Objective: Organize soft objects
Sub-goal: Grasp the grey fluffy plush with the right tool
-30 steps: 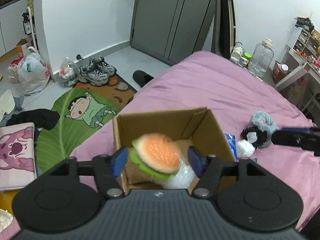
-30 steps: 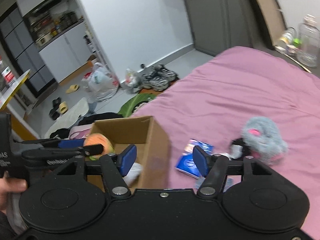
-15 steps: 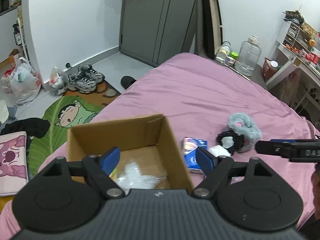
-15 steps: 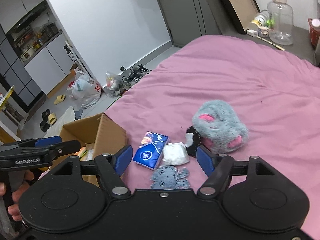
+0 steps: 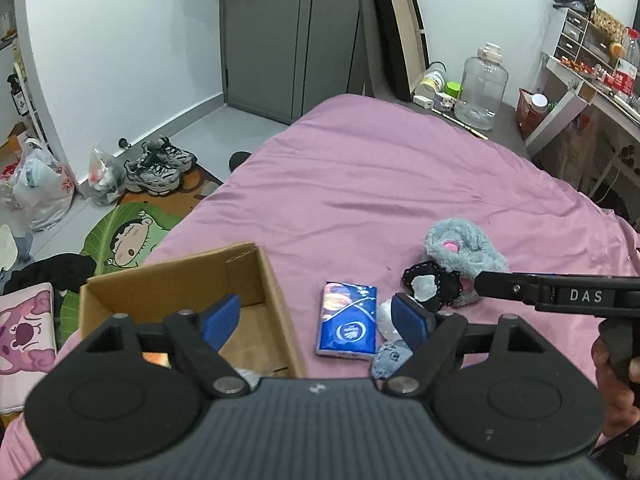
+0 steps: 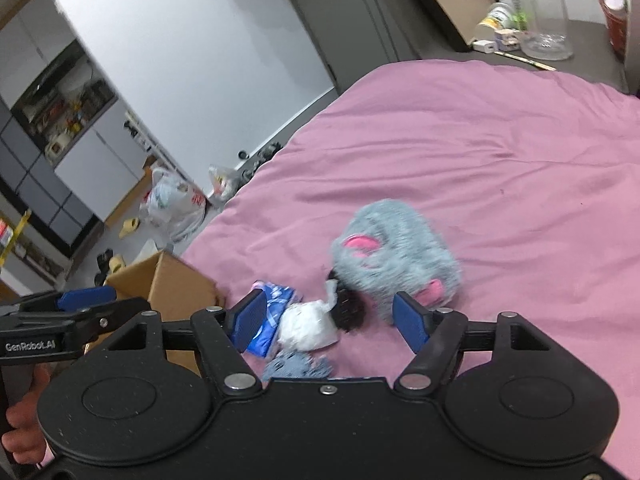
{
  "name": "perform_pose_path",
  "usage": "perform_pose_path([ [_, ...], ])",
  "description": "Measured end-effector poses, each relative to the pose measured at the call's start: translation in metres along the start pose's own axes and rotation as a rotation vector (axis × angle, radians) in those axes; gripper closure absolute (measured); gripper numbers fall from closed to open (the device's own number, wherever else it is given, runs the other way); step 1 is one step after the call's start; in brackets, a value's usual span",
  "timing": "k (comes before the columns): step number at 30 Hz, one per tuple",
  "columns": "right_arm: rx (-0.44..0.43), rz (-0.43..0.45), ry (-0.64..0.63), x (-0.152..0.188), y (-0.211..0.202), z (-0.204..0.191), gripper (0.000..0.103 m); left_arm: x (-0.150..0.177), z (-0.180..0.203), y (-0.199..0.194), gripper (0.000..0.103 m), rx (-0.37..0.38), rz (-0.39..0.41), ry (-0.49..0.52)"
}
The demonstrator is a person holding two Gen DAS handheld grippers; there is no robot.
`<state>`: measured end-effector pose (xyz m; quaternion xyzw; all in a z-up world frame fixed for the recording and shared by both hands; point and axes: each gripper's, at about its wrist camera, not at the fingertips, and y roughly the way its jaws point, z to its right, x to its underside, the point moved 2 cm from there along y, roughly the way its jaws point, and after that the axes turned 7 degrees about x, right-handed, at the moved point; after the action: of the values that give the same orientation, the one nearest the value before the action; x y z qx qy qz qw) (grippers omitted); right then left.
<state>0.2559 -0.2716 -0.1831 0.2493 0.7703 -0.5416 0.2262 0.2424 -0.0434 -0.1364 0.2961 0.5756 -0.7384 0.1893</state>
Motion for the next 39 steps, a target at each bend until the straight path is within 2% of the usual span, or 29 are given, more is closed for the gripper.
perform_pose_path([
  [4, -0.049, -0.004, 0.079, 0.000, 0.009, 0.026, 0.034, -0.007, 0.013, 0.017, 0.022, -0.013, -0.026, 0.028],
  [10, -0.035, -0.009, 0.103, 0.003, 0.018, 0.052, 0.037, -0.023, 0.032, 0.045, 0.022, -0.008, -0.045, 0.048],
  [15, -0.079, -0.036, 0.191, 0.006, 0.028, 0.069, 0.041, -0.033, 0.051, 0.070, 0.026, 0.012, -0.065, 0.062],
  [18, -0.100, -0.038, 0.229, 0.006, 0.035, 0.077, 0.048, -0.036, 0.064, 0.083, 0.031, 0.047, -0.071, 0.071],
  [21, -0.137, -0.030, 0.255, 0.008, 0.041, 0.086, 0.053, -0.038, 0.074, 0.095, 0.043, 0.062, -0.060, 0.071],
  [23, -0.154, -0.024, 0.273, 0.007, 0.042, 0.089, 0.054, -0.040, 0.078, 0.106, 0.053, 0.076, -0.074, 0.062],
  [24, -0.161, -0.022, 0.280, 0.007, 0.043, 0.091, 0.054, -0.040, 0.080, 0.111, 0.054, 0.088, -0.079, 0.053],
  [29, -0.202, -0.003, 0.341, 0.001, 0.048, 0.104, 0.051, -0.047, 0.089, 0.127, 0.055, 0.120, -0.071, 0.040],
  [36, -0.206, -0.009, 0.397, 0.002, 0.056, 0.118, 0.043, -0.046, 0.095, 0.151, 0.055, 0.182, -0.110, -0.001],
  [39, -0.211, -0.018, 0.403, 0.004, 0.061, 0.120, 0.044, -0.043, 0.096, 0.156, 0.057, 0.197, -0.124, -0.005],
])
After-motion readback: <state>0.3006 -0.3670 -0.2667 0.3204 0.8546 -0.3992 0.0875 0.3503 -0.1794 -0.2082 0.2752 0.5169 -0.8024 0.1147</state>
